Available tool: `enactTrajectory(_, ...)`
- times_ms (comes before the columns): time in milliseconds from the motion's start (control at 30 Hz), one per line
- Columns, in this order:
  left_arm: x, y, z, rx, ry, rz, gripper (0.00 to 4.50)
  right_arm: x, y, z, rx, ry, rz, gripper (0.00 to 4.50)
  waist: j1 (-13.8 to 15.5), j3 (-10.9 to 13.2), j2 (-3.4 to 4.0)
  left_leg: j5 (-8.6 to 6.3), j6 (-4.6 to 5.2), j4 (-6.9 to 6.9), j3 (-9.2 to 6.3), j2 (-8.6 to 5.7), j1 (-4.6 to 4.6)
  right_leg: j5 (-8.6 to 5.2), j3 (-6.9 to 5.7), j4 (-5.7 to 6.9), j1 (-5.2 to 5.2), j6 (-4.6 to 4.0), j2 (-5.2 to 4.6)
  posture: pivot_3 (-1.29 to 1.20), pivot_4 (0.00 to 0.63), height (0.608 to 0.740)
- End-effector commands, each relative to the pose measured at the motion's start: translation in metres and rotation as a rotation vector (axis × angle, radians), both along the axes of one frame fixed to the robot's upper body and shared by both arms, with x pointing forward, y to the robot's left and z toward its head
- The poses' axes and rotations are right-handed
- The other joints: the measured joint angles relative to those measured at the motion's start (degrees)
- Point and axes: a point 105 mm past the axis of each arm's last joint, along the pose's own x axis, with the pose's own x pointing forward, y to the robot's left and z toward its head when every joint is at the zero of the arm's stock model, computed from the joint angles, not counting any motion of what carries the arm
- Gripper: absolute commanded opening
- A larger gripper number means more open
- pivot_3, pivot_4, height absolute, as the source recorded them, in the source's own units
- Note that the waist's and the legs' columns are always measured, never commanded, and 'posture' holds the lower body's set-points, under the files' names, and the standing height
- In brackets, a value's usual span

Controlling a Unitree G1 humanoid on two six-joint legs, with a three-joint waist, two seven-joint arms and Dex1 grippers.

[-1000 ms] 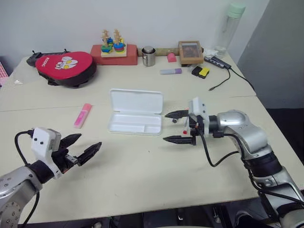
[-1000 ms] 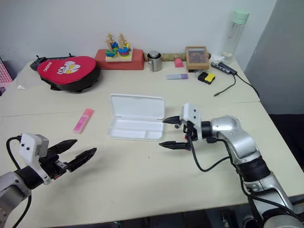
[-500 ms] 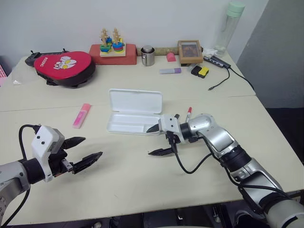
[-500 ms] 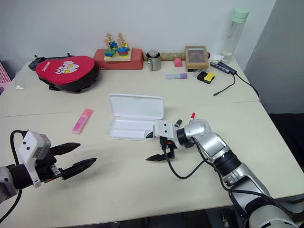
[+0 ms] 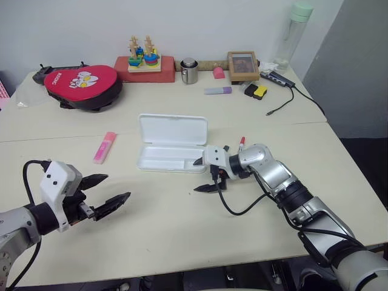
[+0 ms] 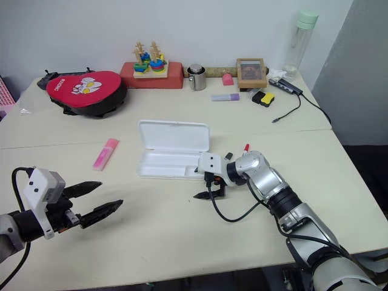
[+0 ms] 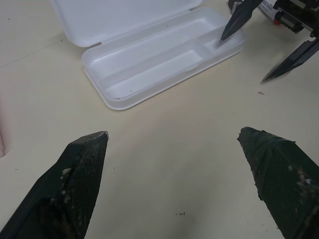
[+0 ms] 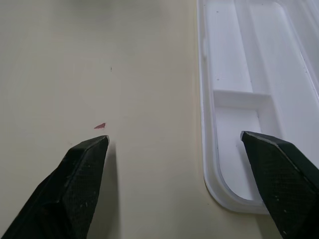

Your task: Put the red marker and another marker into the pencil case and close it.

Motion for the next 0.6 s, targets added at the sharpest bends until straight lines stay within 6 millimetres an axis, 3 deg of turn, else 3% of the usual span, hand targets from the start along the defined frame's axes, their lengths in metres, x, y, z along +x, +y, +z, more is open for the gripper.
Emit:
enactTrajectory(33, 0.0006, -0.0035, 0.0047, 0.025, -0.038, -0.014, 4.50, -0.0048, -0.0020, -0.0023, -0.034, -0.013, 0.032, 3.54, 0.0, 0.0, 0.00, 0.00, 0.00, 0.01, -0.01, 0.00, 0.00, 0.00, 0.00, 0.00, 0.01, 0.00, 0.00, 0.00, 0.150, 0.740)
enactTrajectory(500, 0.0052, -0.0086, 0.0056, -0.030, -0.072, 0.019, 4.50, -0.0052, 0.0022, 0.0011, -0.042, -0.028, 0.035, 0.14, 0.0, 0.0, -0.01, 0.00, 0.00, 0.00, -0.02, 0.00, 0.01, 0.01, -0.01, 0.01, 0.02, 0.01, 0.00, 0.00, 0.150, 0.740)
enactTrajectory(600, 0.0035, -0.0097, 0.0033, -0.026, -0.066, 0.018, 4.50, -0.0071, 0.0024, 0.0001, -0.047, -0.023, 0.042, 0.01, 0.0, 0.0, -0.04, 0.00, 0.00, 0.00, -0.04, 0.00, 0.02, 0.01, -0.02, 0.02, 0.03, 0.01, 0.00, 0.00, 0.150, 0.740)
